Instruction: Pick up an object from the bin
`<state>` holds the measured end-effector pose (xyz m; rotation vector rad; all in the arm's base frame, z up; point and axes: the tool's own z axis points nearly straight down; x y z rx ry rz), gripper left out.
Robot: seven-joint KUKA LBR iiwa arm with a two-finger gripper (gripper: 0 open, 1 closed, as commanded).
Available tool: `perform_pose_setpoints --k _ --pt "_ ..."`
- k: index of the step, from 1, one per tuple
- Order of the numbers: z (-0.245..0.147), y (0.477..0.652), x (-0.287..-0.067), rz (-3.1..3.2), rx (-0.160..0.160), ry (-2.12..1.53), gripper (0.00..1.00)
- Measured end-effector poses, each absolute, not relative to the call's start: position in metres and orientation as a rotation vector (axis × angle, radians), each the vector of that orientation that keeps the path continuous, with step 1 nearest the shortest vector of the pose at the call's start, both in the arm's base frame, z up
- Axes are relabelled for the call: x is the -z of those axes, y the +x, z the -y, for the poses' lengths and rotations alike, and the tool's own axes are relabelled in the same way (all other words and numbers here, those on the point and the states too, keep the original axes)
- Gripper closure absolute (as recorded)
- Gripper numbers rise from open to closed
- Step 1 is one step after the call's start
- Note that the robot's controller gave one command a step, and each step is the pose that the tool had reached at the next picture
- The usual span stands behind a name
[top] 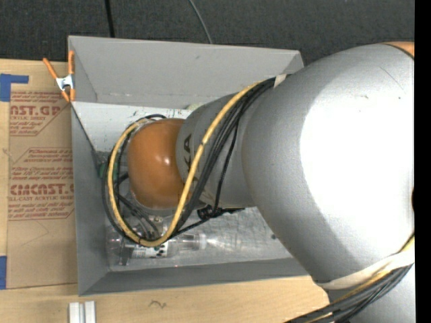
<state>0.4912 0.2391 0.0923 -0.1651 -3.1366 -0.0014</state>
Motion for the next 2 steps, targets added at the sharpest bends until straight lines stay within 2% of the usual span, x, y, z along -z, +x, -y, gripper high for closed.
perform_pose_setpoints --k 1,2 --pt "-0.234 0.499 -0.070 3.135 0.001 -0.217 0.00" --pt "-0.231 0.484 -0.074 3.140 0.014 -0.295 1.00"
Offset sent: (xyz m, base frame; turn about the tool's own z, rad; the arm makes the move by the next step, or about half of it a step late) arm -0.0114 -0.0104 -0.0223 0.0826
